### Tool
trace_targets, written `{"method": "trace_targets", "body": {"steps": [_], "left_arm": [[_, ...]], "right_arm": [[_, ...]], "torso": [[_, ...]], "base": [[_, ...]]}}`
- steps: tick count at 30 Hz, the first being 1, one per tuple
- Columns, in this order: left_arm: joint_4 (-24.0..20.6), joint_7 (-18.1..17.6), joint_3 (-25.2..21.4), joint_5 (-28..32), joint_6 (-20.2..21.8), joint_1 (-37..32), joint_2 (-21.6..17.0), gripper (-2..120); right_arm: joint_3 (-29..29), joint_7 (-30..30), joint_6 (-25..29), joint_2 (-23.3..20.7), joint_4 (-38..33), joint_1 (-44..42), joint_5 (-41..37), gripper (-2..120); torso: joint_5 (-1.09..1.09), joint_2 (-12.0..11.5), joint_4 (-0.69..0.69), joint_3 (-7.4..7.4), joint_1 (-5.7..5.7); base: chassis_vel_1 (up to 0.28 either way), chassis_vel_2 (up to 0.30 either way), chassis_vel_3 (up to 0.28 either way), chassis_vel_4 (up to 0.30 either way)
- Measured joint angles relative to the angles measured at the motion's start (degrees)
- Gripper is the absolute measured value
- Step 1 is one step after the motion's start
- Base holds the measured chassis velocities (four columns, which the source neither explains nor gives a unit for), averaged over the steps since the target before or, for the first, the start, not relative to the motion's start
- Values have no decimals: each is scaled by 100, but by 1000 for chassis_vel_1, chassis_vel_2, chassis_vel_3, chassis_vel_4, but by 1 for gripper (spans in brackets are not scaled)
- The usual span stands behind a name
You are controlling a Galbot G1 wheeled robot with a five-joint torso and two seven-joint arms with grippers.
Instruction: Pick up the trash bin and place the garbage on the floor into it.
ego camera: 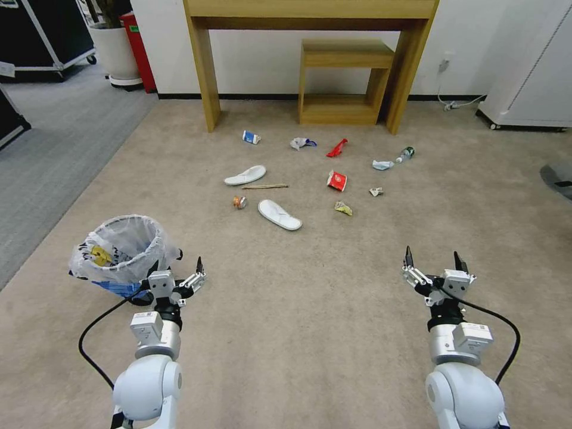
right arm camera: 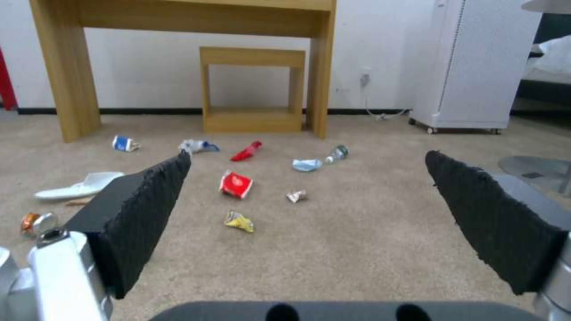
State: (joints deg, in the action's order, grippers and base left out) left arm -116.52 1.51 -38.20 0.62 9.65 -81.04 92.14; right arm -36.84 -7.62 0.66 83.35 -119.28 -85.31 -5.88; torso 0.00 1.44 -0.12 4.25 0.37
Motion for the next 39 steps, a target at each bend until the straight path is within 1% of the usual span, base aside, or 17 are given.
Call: {"method": "trace_targets", "body": {"steps": [4,9,15,32,39], "left_arm": [[0,-8,-3,-1,1,-7,0,100],[6,-13,-2,-2,1,-12,0,100],[55,-18,-1,-20,-22,-20,0,100],[92,-30,-23,-12,-42,36,0,100],[93,-31,-23,-13,-47,28,0,100]], "right_arm": [[-26,100,-42,21,-37,-37,59,100],[-19,148,50,39,-48,-30,-1,100],[10,108,121,23,-57,-23,-148,100],[-38,37,153,-16,-16,12,-138,100],[-40,72,231,-18,-2,3,-132,100]], "torso": [[0,0,0,0,0],[0,0,0,0,0],[0,0,0,0,0],[0,0,-1,0,0],[1,0,-1,1,0]], "base": [[0,0,0,0],[0,0,0,0],[0,0,0,0],[0,0,0,0],[106,88,-85,-99]]}}
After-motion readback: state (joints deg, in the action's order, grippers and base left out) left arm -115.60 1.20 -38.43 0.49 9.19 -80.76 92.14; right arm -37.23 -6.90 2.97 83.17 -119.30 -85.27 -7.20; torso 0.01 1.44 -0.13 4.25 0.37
